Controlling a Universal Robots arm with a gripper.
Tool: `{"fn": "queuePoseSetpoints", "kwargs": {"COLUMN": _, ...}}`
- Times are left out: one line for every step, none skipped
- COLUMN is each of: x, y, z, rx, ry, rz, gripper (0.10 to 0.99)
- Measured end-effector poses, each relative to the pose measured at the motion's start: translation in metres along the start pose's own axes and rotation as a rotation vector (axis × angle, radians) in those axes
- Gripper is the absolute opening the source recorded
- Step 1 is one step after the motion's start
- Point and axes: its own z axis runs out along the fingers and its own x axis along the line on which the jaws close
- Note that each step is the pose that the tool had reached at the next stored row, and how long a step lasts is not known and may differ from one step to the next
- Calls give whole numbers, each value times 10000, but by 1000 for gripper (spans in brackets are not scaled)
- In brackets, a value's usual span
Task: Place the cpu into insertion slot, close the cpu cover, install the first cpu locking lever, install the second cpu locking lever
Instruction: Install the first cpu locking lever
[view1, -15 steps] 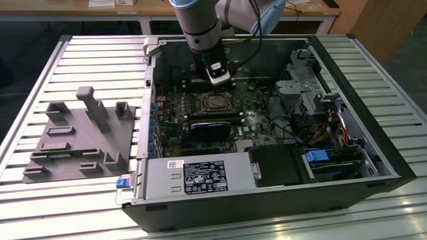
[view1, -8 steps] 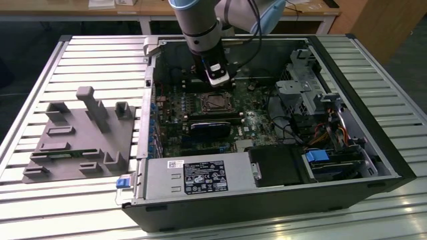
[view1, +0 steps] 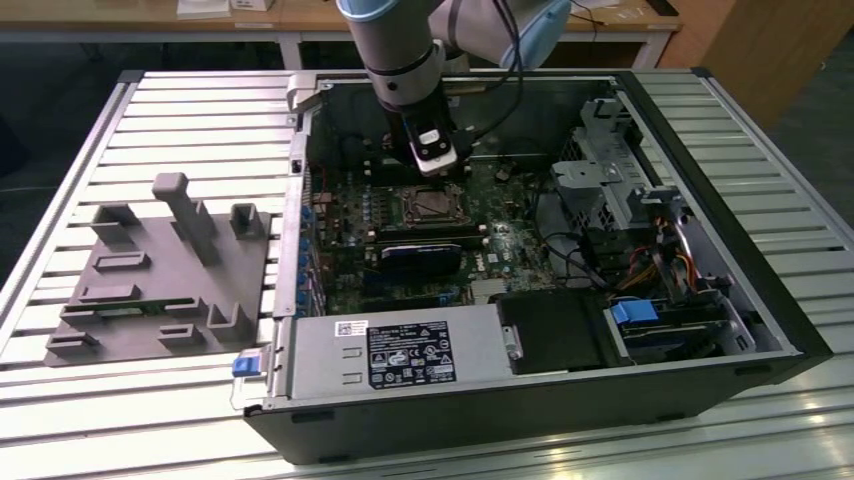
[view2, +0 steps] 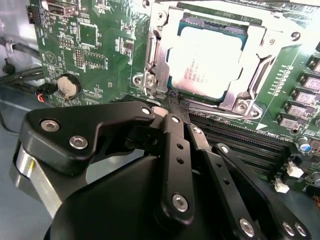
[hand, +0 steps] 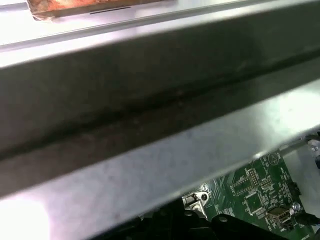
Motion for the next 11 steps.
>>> {"fn": "queuePoseSetpoints", "kwargs": {"x": 0, "y": 0, "z": 1, "rx": 9, "ry": -4, "rz": 7, "gripper": 102}}
{"fn": "queuePoseSetpoints", "kwargs": {"x": 0, "y": 0, "z": 1, "rx": 10, "ry": -5, "rz": 7, "gripper": 102}}
{"fn": "queuePoseSetpoints", "kwargs": {"x": 0, "y": 0, "z": 1, "rx": 10, "ry": -5, "rz": 8, "gripper": 102}}
{"fn": "queuePoseSetpoints", "kwargs": {"x": 0, "y": 0, "z": 1, "rx": 11, "ry": -5, "rz": 9, "gripper": 102}}
{"fn": "queuePoseSetpoints", "kwargs": {"x": 0, "y": 0, "z": 1, "rx": 10, "ry": -6, "rz": 9, "gripper": 102}}
{"fn": "queuePoseSetpoints", "kwargs": {"x": 0, "y": 1, "z": -1, "rx": 12, "ry": -5, "rz": 9, "gripper": 102}}
{"fn": "queuePoseSetpoints", "kwargs": {"x": -2, "y": 2, "z": -7, "rx": 12, "ry": -5, "rz": 9, "gripper": 102}}
{"fn": "queuePoseSetpoints", "kwargs": {"x": -4, "y": 4, "z": -15, "rx": 10, "ry": -6, "rz": 11, "gripper": 102}}
{"fn": "queuePoseSetpoints", "kwargs": {"x": -6, "y": 6, "z": -26, "rx": 10, "ry": -6, "rz": 11, "gripper": 102}}
{"fn": "queuePoseSetpoints", "kwargs": {"x": -9, "y": 8, "z": -37, "rx": 10, "ry": -6, "rz": 11, "gripper": 102}}
{"fn": "queuePoseSetpoints", "kwargs": {"x": -11, "y": 10, "z": -49, "rx": 10, "ry": -6, "rz": 11, "gripper": 102}}
